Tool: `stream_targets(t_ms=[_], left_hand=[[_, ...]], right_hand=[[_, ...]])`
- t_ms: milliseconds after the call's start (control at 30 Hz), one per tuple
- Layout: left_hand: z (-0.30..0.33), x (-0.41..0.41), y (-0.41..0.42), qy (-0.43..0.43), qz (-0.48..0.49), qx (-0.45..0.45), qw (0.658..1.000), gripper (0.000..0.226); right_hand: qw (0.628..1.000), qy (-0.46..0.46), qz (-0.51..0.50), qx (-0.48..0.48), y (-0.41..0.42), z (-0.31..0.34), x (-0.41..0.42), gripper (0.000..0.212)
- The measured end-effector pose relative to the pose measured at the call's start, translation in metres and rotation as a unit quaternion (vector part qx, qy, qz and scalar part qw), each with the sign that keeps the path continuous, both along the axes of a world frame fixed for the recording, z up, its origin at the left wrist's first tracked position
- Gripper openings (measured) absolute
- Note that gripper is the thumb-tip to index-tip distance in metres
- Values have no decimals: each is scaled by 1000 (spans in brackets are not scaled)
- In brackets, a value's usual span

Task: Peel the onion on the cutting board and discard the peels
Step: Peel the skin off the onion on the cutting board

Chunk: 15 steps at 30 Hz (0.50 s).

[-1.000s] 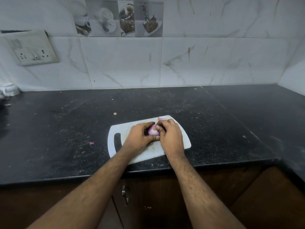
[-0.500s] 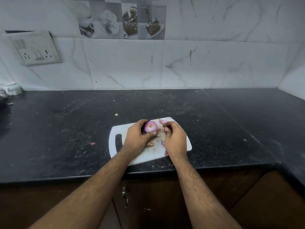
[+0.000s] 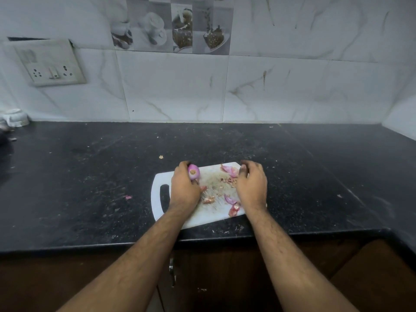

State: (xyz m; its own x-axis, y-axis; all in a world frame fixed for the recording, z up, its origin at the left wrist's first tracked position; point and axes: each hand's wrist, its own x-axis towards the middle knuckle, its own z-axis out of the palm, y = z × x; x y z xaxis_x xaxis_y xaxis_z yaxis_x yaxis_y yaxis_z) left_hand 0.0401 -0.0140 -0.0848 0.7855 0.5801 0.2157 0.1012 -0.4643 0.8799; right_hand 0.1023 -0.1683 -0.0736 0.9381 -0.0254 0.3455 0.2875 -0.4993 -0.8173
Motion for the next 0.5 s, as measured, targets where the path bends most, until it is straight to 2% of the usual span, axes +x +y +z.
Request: stream_targets(t_ms=[67, 133, 233, 367, 500], left_hand=[[-1, 2, 0, 11, 7, 10, 1000, 63], [-1, 2, -1, 16, 7, 17, 1000, 65], [1, 3, 2, 14, -2, 22, 1000, 62], [-2, 11, 13, 3, -2, 10, 1000, 54], [-5, 13, 17, -13, 3, 5, 1000, 45]], right_hand=[[994, 55, 77, -47, -2, 11, 15, 42], [972, 103, 165, -131, -2, 15, 26, 50], [935, 88, 264, -217, 3, 10, 31, 51], [920, 34, 330, -209, 4, -1, 24, 37], [906, 42, 381, -181, 0, -3, 15, 30]])
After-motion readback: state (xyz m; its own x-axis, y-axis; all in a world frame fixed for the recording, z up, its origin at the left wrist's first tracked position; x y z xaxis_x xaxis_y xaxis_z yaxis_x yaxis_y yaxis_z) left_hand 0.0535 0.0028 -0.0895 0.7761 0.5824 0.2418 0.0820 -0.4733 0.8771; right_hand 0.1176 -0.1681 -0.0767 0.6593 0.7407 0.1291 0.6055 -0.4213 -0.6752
